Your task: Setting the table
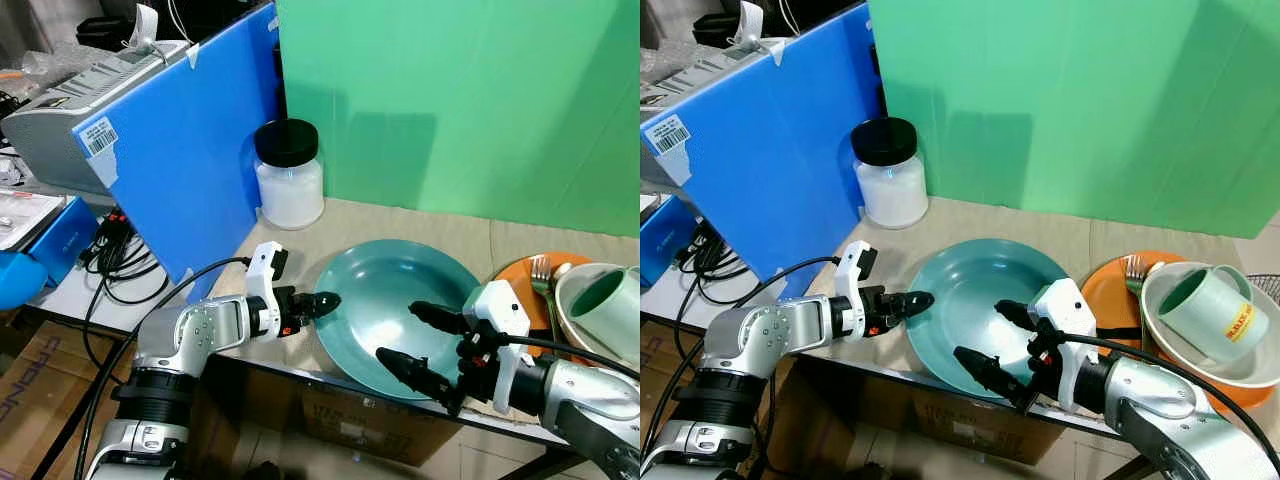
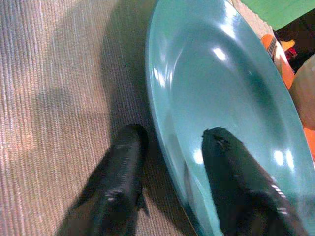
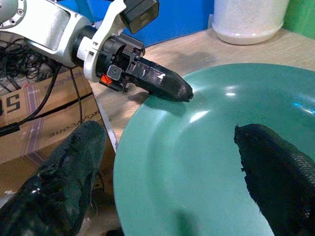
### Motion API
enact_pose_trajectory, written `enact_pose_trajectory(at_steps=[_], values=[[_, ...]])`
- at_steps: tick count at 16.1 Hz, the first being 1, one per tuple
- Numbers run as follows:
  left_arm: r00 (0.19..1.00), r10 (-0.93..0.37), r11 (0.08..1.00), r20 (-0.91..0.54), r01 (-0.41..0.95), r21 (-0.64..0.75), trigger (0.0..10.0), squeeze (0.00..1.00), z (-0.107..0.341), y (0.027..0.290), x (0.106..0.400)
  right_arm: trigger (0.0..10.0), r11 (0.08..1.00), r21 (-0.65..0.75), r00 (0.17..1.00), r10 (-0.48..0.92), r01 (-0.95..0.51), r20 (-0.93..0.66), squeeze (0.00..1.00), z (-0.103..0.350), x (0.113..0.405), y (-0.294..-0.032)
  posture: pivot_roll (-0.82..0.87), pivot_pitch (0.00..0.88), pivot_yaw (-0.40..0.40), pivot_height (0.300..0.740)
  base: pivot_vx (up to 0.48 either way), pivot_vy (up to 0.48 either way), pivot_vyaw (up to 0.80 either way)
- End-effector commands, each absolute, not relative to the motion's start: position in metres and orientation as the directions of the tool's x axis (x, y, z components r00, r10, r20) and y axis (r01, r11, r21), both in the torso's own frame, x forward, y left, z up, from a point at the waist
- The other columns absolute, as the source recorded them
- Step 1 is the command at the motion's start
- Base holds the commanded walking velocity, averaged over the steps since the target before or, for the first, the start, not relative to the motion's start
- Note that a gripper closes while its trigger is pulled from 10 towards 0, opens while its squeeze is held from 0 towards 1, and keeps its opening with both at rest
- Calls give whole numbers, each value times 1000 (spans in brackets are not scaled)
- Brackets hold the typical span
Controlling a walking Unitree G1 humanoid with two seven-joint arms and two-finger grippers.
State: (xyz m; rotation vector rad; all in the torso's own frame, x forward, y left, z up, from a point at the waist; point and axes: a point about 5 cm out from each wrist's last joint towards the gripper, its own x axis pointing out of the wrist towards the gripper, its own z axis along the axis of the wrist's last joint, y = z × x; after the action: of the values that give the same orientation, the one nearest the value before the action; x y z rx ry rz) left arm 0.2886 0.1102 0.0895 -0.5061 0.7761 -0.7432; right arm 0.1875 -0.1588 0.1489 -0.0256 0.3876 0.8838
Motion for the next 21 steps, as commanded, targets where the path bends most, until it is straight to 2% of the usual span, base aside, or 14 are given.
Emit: enact_pose_trajectory(at_steps=[1, 6, 13, 14, 18, 20, 21], values=[[502, -740, 658, -447, 401, -638, 0, 0, 93, 113, 293, 10000, 628, 126, 563, 756, -768, -333, 1000, 153, 185, -158, 57, 0, 70, 740, 0, 0, 0], [511, -740, 653, -437, 393, -648, 0, 0, 93, 112, 291, 10000, 635, 123, 577, 754, -763, -315, 1000, 154, 186, -156, 59, 0, 74, 740, 0, 0, 0], [593, -703, 670, -394, 365, -646, 0, 0, 100, 115, 292, 10000, 657, 141, 622, 750, -741, -225, 1000, 165, 192, -157, 63, 0, 73, 740, 0, 0, 0], [634, -677, 683, -374, 353, -639, 0, 0, 105, 120, 293, 10000, 665, 155, 642, 747, -731, -175, 1000, 171, 196, -157, 63, 0, 74, 740, 0, 0, 0], [716, -626, 712, -309, 363, -601, 0, 0, 123, 136, 286, 10000, 704, 194, 709, 703, -683, -58, 1000, 183, 205, -160, 66, 0, 72, 740, 0, 0, 0], [760, -619, 687, -199, 400, -607, 0, 0, 139, 145, 283, 10000, 749, 245, 767, 641, -616, -30, 1000, 182, 215, -162, 72, 0, 66, 740, 0, 0, 0], [762, -620, 682, -188, 405, -609, 0, 0, 141, 146, 282, 10000, 754, 252, 773, 633, -607, -32, 1000, 182, 216, -162, 72, 0, 66, 740, 0, 0, 0]])
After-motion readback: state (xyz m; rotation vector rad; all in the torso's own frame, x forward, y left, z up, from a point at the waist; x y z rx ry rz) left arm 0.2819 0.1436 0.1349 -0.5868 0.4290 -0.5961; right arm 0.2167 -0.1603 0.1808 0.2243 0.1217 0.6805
